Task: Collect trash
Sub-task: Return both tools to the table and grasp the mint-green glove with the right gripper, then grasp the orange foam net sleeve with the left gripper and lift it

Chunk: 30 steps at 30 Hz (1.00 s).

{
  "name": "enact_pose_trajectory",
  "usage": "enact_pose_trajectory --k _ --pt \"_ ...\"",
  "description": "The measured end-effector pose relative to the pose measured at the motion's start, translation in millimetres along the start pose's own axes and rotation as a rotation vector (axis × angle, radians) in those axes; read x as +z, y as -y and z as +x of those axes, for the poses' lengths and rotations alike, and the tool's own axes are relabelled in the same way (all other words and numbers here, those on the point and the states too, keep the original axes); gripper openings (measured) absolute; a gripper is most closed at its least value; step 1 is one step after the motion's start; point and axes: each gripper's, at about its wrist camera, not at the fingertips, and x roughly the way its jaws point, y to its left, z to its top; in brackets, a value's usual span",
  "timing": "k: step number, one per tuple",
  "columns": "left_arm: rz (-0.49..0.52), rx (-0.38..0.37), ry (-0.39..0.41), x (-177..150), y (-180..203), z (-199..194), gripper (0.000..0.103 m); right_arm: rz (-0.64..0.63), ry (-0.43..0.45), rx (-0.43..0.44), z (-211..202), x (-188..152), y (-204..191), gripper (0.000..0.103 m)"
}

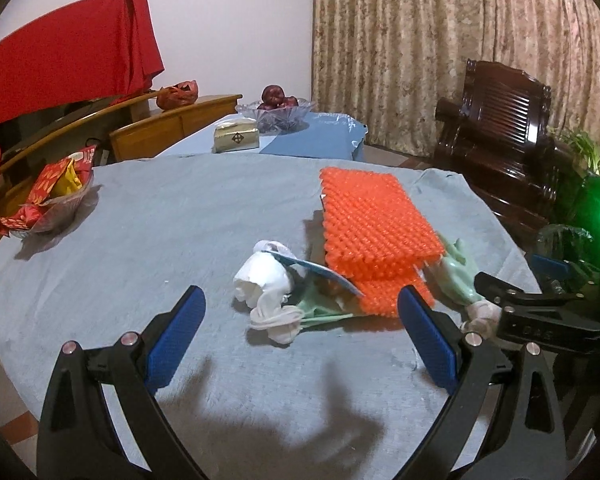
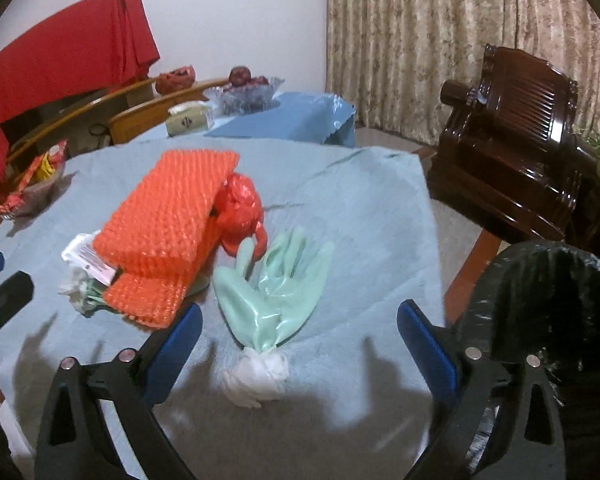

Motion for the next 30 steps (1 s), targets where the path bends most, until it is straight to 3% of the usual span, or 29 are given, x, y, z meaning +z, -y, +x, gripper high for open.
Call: enact_pose_trajectory --k 11,21,24,30 --pt "-0.006 -0.012 -0.023 -2 -2 16 0.094 -0.013 -0.121 -0.001 37 -3 -6 0.084" --pt "0.003 -0.044 -0.012 5 9 16 0.094 -0.003 -0.152 0.091 38 -3 -5 0.030" --pt "0.004 -0.061 0.002 11 16 13 0.094 0.004 -0.134 0.098 33 1 -2 0.025" --pt "0.012 -0.101 0.028 31 34 21 0.094 0.024 -0.081 0.081 23 21 8 0.024"
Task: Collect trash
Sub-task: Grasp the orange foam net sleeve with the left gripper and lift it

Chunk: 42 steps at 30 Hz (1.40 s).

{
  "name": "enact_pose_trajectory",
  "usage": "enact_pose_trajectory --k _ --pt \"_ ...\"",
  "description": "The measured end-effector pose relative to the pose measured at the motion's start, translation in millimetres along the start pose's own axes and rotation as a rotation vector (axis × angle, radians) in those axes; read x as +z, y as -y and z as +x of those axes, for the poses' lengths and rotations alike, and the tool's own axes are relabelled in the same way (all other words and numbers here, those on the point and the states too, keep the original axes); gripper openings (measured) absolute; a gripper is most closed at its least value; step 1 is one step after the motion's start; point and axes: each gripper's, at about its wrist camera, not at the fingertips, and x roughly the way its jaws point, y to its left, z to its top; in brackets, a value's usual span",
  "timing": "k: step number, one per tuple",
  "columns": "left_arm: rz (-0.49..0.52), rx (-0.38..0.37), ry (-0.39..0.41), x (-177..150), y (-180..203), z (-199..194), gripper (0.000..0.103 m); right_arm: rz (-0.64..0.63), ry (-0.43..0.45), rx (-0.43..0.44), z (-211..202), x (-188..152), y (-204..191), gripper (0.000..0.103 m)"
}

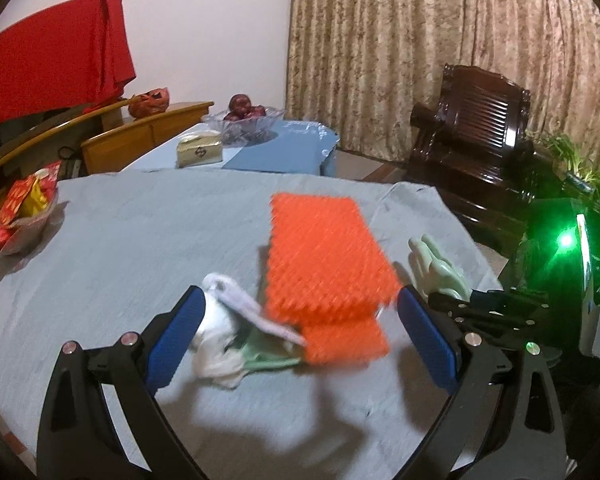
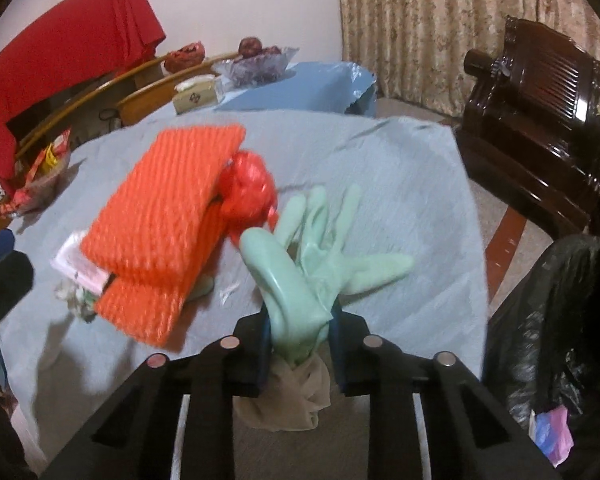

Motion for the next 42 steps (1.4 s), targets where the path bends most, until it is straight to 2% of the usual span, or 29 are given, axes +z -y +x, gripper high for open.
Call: enact_pose_trajectory --k 6,9,10,16,23,27,28,29,31,33,42 --pt "-0.007 -0.007 0.008 18 10 24 0.094 0.014 0.035 -0.018 -2 21 14 0.024" --pt "0.008 -0.015 -0.003 24 15 39 0.086 0.010 0.042 -0.027 1 26 16 0.024" --pt "0.014 -0.016 -0.011 25 16 44 0.084 0.010 0.041 -0.027 3 27 17 0.024" --pt "-0.009 -0.019 -0.081 30 8 81 0.084 0.019 0.032 -0.019 12 27 20 0.024" --pt "-0.019 -0.049 -0.162 20 8 107 0.083 0.016 0.023 -0.015 18 25 22 0.024" --pt "-0.019 -0.048 -0.170 17 10 108 0.060 0.008 0.028 -0.016 16 24 22 0.024" --pt "-0.016 -0.044 -0.162 18 11 105 0.049 0.003 0.030 -0.018 16 24 21 0.024" --pt "-0.015 -0.045 -0.157 18 10 104 0.043 -0.001 0.031 -0.020 15 24 21 0.024" --pt "-0.013 -0.048 -0.147 20 11 99 0.020 -0.001 0.036 -0.020 13 24 20 0.024" --pt "-0.008 -0.047 -0.136 22 14 94 0.015 0.002 0.041 -0.018 9 24 19 0.024" --pt "-0.023 -0.060 -0.058 36 22 55 0.014 -0.002 0.080 -0.009 -17 27 17 0.024"
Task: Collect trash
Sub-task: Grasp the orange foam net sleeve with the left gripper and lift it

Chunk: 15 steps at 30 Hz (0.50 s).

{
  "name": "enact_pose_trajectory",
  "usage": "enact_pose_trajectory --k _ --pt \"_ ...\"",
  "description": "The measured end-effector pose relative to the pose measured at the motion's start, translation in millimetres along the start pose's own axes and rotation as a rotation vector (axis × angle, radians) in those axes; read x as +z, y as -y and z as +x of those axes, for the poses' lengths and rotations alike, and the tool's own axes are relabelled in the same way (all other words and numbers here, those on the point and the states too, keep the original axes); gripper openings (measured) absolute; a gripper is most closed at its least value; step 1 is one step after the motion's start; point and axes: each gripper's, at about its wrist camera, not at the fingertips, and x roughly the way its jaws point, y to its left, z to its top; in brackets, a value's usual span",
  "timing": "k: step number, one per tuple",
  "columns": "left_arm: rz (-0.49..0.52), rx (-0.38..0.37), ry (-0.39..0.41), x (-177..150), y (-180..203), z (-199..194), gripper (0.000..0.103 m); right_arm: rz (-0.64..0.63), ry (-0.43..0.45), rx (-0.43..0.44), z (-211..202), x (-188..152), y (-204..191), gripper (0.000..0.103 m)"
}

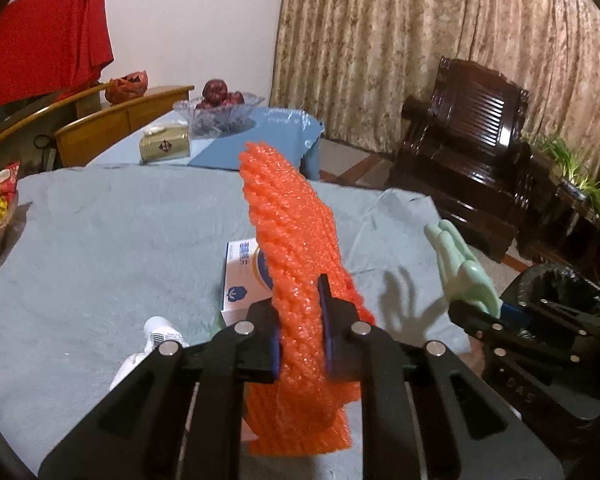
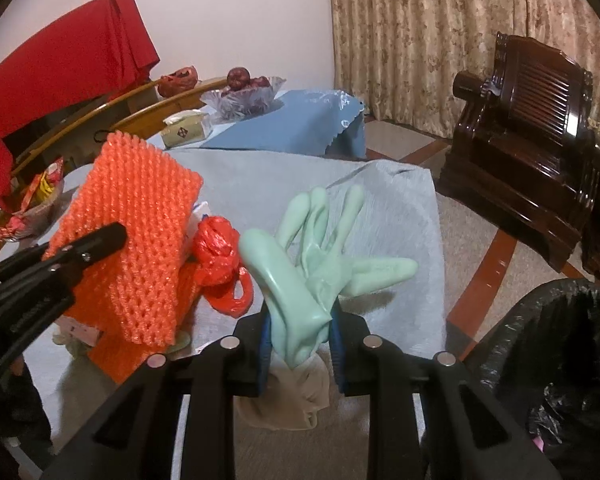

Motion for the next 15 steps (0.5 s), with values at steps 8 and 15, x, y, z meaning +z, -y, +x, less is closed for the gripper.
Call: enact_pose_trajectory --k 8,15 --pt "0.037 -0.013 0.042 2 21 -37 0.014 0.000 0.039 0.014 -32 2 2 0.024" --pt "0.052 -0.027 0.065 -1 36 -66 0.014 -0.005 0.066 0.018 -64 -2 8 0.024"
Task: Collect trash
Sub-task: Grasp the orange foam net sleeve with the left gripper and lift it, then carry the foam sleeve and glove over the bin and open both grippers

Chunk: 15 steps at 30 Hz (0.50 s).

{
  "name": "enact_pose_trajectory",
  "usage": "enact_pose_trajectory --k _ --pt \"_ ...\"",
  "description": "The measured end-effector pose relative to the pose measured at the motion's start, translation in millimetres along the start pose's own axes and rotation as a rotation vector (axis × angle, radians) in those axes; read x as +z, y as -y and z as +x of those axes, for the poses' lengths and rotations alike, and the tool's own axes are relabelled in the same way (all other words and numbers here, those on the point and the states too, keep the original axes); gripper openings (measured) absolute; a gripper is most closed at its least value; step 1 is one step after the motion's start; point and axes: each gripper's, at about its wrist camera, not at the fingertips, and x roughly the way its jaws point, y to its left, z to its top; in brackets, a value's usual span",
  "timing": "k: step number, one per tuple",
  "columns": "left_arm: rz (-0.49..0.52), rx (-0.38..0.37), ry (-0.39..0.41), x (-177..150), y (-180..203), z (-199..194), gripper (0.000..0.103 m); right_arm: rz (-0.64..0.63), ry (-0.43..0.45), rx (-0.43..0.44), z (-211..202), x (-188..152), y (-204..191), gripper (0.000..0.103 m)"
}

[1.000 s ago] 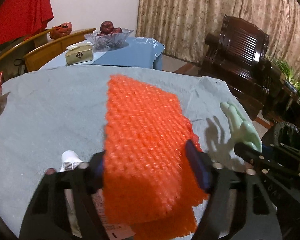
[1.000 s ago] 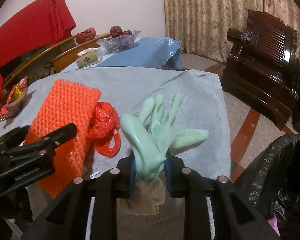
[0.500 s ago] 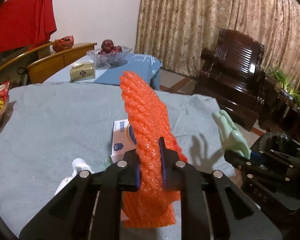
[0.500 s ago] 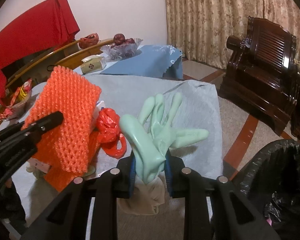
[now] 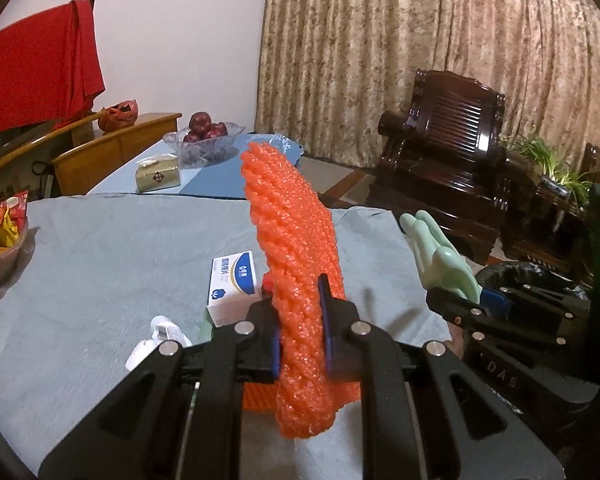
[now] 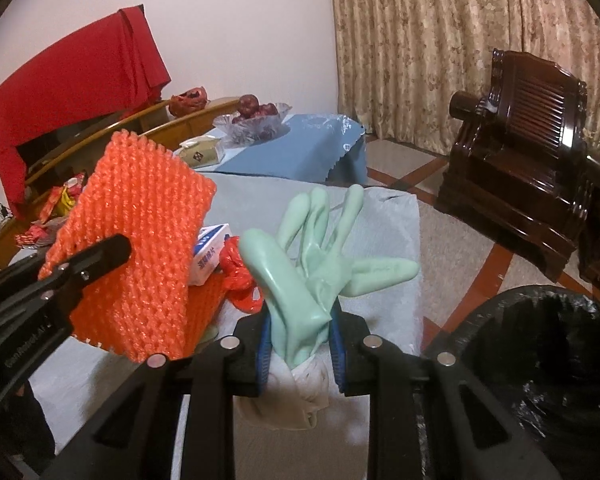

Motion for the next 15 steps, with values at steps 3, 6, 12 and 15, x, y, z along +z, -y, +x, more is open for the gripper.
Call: enact_pose_trajectory --k 3,6,12,15 --pt "0.006 -0.005 0.004 -1 7 -11 0.014 -0.001 0.015 -0.002 -19 -2 3 0.024" --pt "0.014 -0.016 0.005 -4 15 -21 0.014 -0.008 0.029 -0.009 -37 -4 6 0.024" --pt "0.030 -0.052 0.006 -9 35 -37 0.014 0.004 0.058 -0.028 -73 -9 18 0.024" --pt "0.039 -0.074 0.007 -12 48 -43 0.014 0.016 0.069 -0.040 -87 -11 27 0.024"
